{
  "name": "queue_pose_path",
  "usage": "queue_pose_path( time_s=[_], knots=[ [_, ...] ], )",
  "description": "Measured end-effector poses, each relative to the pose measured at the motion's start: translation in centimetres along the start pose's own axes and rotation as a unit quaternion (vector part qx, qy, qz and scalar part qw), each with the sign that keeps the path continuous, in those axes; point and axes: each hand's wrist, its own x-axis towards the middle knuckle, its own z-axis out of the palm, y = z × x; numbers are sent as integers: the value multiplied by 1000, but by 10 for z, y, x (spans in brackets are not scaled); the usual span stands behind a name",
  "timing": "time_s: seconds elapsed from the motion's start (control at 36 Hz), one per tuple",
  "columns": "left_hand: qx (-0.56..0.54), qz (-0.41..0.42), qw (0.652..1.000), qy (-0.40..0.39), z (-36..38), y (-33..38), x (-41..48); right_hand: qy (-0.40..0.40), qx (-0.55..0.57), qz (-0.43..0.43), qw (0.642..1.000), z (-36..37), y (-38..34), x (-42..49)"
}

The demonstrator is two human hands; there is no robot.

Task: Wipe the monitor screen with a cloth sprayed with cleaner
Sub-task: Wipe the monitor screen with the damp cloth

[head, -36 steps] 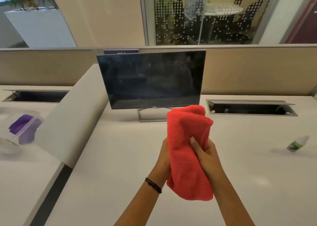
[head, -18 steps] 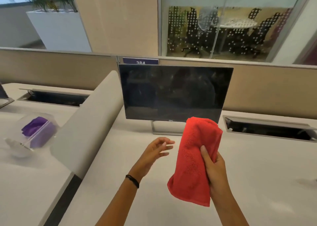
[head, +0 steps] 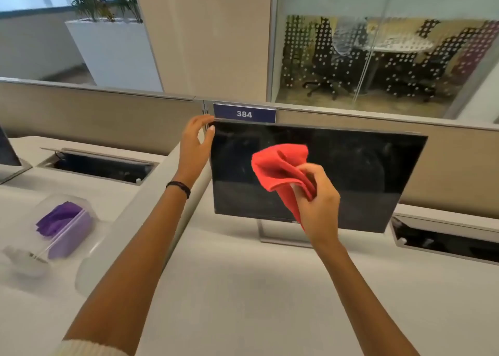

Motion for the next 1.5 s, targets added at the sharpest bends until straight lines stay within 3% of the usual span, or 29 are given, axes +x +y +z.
queue_pose_path(
  time_s=[0.19,0.42,0.58,0.97,1.25,1.42,1.5],
  knots=[
    [71,-3,995,-70,1,-33,50,15,-231,-221,947,67,3,68],
    [38,-7,993,-109,-3,-48,66,36,-312,-333,889,113,13,111],
    [49,1,992,-119,-6,-47,78,-33,-361,-343,866,134,17,116],
    [45,-19,992,-114,-9,-46,79,-89,-324,-328,883,144,24,109],
    [1,-44,992,-117,-8,-47,80,-174,-326,-395,841,154,32,101],
    [8,-44,993,-109,-7,-48,79,-249,-384,-419,784,158,51,71],
    [20,-39,993,-106,-7,-47,79,-226,-422,-434,763,156,53,67]
  ],
)
